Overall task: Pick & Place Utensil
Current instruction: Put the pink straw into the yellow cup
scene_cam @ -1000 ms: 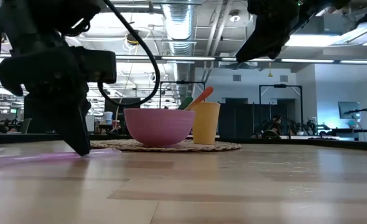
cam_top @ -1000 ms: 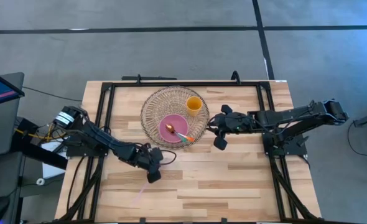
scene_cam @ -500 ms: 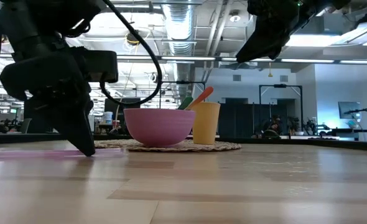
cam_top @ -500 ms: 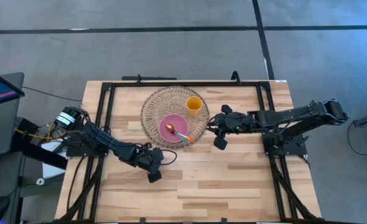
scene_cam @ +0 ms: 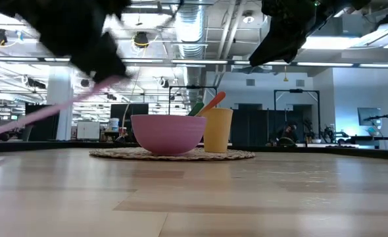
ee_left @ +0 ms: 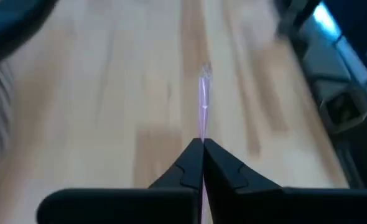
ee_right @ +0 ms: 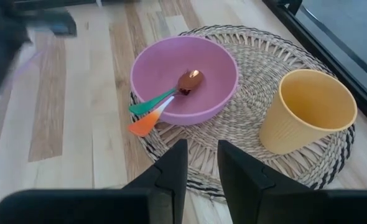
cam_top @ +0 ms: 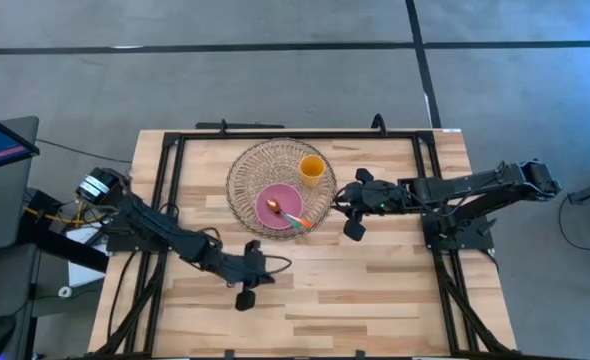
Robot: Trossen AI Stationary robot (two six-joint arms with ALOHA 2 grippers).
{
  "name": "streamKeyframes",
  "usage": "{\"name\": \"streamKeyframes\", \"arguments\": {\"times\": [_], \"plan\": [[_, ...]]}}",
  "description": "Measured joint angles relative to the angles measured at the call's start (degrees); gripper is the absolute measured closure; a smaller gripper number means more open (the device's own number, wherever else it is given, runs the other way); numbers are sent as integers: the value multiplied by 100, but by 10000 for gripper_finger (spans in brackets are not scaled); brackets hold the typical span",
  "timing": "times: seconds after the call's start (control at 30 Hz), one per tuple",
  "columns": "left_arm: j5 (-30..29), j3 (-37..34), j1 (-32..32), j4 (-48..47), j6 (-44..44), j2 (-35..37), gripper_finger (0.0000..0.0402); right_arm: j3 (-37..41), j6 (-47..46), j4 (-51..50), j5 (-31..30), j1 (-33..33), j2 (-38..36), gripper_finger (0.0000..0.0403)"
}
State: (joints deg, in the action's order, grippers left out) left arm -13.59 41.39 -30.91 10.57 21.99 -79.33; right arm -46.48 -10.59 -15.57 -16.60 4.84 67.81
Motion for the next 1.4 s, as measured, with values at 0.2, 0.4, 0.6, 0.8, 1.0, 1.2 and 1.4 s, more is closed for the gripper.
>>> {"name": "streamKeyframes", "arguments": {"times": [0.2,0.4,0.6,0.8,1.0,1.2,1.4], "plan": [[-183,2,162,739,-1370,962,395,0,0,-4,0,-1,0,321],[-146,4,307,1342,-2406,1705,395,0,0,-7,0,-1,0,321],[-143,9,705,2267,-3009,1959,393,0,0,-7,-2,0,0,321],[505,9,1638,2962,-3353,1814,395,0,4,100,-2,-1,0,321],[1807,9,2866,4063,-3314,1437,392,0,20,146,-7,-2,0,321],[3161,14,3802,5582,-3169,739,394,0,61,146,-11,-32,0,321],[3594,456,4278,6247,-3158,-123,394,0,61,146,-15,-126,0,321]]}}
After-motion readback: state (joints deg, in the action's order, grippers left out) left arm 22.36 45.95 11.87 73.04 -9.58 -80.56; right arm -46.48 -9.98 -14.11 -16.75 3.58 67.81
